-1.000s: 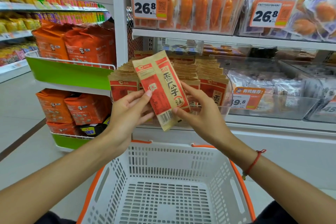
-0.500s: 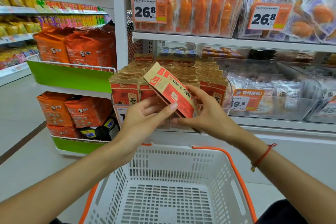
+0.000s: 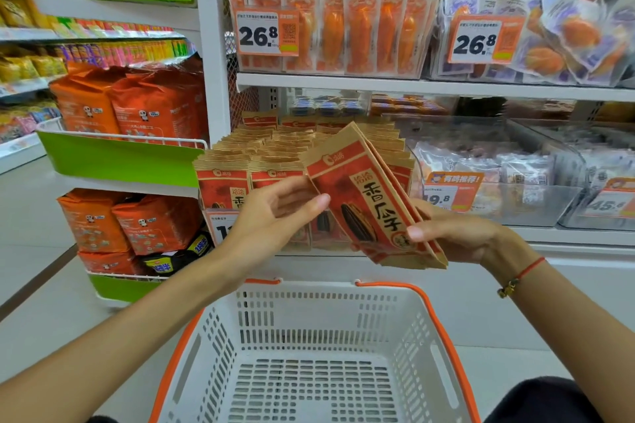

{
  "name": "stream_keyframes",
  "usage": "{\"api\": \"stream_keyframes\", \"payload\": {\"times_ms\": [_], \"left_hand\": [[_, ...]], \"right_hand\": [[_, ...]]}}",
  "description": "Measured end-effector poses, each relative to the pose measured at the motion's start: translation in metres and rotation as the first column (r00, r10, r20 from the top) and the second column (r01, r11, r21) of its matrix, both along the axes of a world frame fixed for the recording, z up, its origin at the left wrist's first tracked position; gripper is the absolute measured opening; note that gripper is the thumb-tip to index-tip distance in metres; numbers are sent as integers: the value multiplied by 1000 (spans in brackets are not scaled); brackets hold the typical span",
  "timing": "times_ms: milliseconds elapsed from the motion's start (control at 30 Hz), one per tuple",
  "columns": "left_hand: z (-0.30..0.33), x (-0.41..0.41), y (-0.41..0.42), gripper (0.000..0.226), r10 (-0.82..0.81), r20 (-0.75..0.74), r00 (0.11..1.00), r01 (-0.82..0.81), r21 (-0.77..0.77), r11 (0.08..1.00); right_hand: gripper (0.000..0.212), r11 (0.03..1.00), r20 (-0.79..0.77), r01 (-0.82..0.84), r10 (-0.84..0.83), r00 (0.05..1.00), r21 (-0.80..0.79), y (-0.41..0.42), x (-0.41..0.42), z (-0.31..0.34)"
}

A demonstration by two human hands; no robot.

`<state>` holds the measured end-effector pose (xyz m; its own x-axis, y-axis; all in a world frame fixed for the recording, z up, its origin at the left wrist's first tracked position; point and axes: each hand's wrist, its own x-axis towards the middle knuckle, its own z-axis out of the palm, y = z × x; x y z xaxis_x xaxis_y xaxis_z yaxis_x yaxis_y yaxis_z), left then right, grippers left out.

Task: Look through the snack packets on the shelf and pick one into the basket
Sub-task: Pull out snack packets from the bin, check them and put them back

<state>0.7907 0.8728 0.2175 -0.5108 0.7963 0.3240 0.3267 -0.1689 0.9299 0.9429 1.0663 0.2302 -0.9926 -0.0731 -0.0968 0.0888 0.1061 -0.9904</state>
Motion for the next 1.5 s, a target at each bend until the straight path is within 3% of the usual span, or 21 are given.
{"api": "stream_keyframes", "payload": {"times_ms": [167,300,433,533,667,833,1000,1267,1500], "left_hand": [[17,-2,26,28,13,-32,999,-10,87,996],[37,-3,50,19,78,-171,982,-53,147,988],[50,-3,74,13,203,-331,921,-142,200,969],[48,-5,82,13,272,-390,879,-202,213,956],[32,-10,81,10,307,-432,848,-258,171,951],[26,-16,80,29,302,-478,825,-294,95,951],[30,-15,84,37,327,-544,773,-357,54,933],[27,-19,90,42,329,-595,734,-354,78,932],[24,-9,97,24,338,-648,682,-280,196,940]], "right_hand": [[82,994,-141,104,-108,984,-36,8,8,4],[63,932,-316,361,-351,881,-28,19,7,5],[38,750,-491,660,-563,665,34,18,3,5],[40,567,-621,797,-552,556,209,20,-5,-5],[45,435,-704,858,-517,487,274,27,-11,-17],[42,325,-711,885,-530,463,334,27,-16,-20],[46,122,-750,913,-534,391,389,31,-16,-18],[35,221,-721,922,-574,388,319,33,-7,-20],[25,263,-637,881,-613,468,394,38,-3,-24]]}}
